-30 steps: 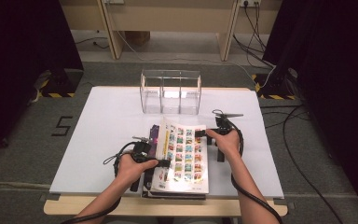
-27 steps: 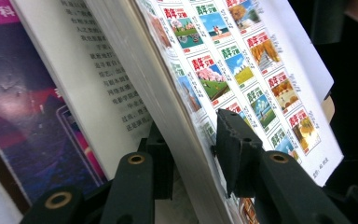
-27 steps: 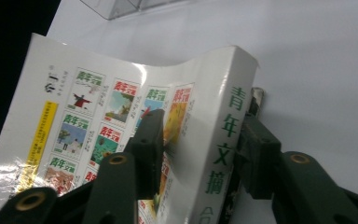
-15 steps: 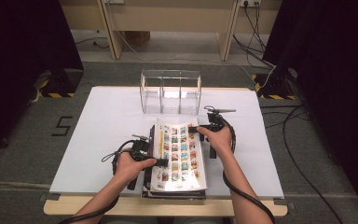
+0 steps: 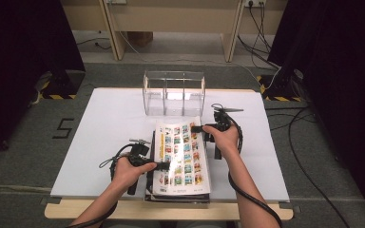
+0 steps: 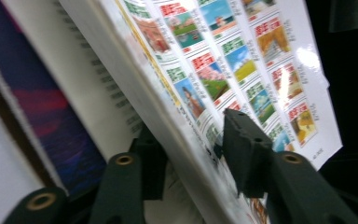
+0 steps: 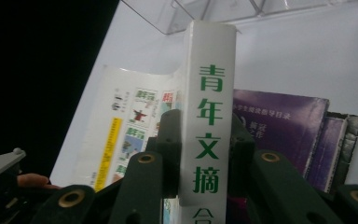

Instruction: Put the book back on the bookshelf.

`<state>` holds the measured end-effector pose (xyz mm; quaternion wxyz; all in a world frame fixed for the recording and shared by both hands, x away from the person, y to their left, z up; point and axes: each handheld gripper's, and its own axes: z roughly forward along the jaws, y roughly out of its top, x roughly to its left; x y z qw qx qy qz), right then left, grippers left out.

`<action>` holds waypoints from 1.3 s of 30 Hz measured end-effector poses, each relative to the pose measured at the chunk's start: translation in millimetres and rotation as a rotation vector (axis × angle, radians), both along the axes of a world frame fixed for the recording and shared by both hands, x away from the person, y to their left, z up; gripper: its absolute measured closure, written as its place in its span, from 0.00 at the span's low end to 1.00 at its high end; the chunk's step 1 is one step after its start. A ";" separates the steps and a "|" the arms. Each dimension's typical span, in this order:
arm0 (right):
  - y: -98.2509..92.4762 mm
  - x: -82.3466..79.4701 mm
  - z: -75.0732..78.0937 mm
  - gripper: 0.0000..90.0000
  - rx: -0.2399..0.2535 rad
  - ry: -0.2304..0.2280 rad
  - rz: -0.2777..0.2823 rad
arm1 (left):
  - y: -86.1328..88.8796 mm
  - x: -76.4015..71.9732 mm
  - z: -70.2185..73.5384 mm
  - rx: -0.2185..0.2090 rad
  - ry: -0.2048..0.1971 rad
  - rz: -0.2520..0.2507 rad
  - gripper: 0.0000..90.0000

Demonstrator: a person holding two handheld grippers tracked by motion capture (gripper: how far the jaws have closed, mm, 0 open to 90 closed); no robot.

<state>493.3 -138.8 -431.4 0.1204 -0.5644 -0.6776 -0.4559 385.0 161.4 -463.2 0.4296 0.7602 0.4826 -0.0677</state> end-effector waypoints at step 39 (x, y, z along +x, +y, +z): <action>-10.4 -31.9 74.9 0.82 -0.075 -0.284 -0.105 | 89.3 -30.3 -9.5 0.085 -0.255 0.282 0.46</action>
